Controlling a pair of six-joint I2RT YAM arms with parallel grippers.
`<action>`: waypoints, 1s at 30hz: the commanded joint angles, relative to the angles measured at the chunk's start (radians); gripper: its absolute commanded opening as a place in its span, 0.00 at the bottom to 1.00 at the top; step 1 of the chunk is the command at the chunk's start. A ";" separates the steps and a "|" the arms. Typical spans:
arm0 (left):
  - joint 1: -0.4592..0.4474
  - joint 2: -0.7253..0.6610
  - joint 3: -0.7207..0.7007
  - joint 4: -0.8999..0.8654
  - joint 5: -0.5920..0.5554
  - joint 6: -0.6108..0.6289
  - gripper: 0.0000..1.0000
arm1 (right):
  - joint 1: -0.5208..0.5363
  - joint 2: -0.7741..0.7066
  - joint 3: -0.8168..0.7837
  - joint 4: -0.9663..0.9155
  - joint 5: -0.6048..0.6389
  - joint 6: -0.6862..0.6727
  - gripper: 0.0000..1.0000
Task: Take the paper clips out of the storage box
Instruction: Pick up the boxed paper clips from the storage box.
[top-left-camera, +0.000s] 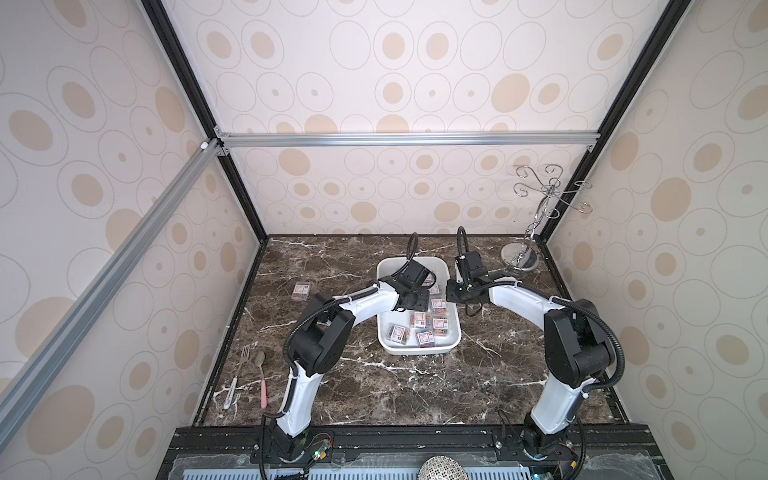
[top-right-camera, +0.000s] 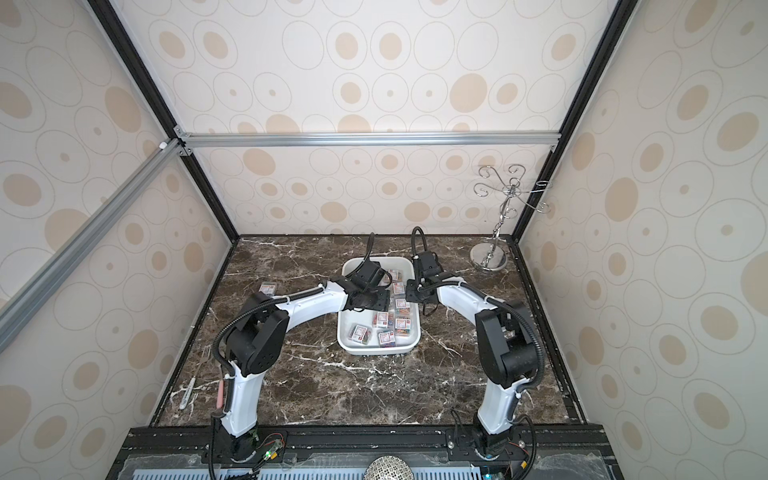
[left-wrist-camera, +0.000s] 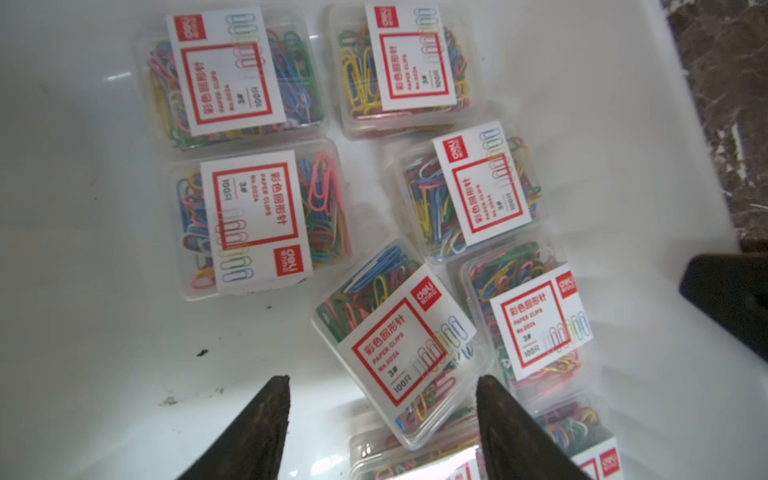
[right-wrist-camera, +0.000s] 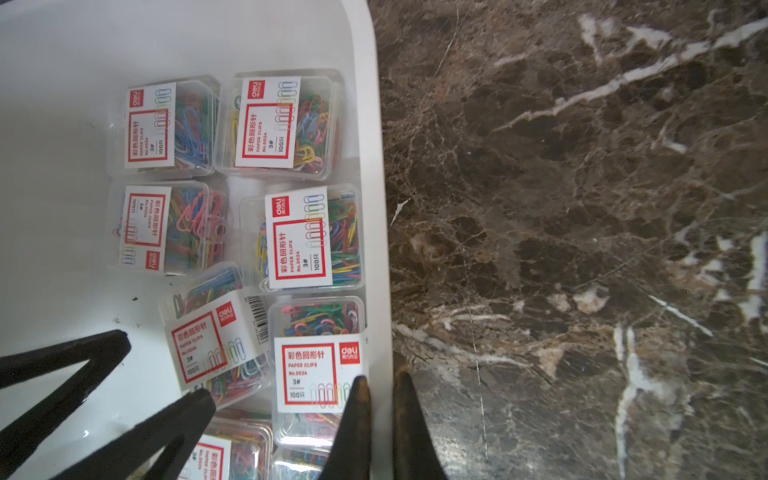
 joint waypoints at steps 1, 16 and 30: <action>-0.009 0.033 0.042 0.007 -0.012 -0.038 0.71 | -0.002 -0.010 -0.025 -0.049 -0.008 0.013 0.00; -0.014 0.075 0.073 0.061 -0.038 -0.100 0.72 | -0.002 -0.007 -0.037 -0.042 -0.015 0.012 0.00; -0.013 0.096 0.130 -0.117 -0.198 0.019 0.70 | -0.002 -0.021 -0.044 -0.044 -0.012 0.012 0.00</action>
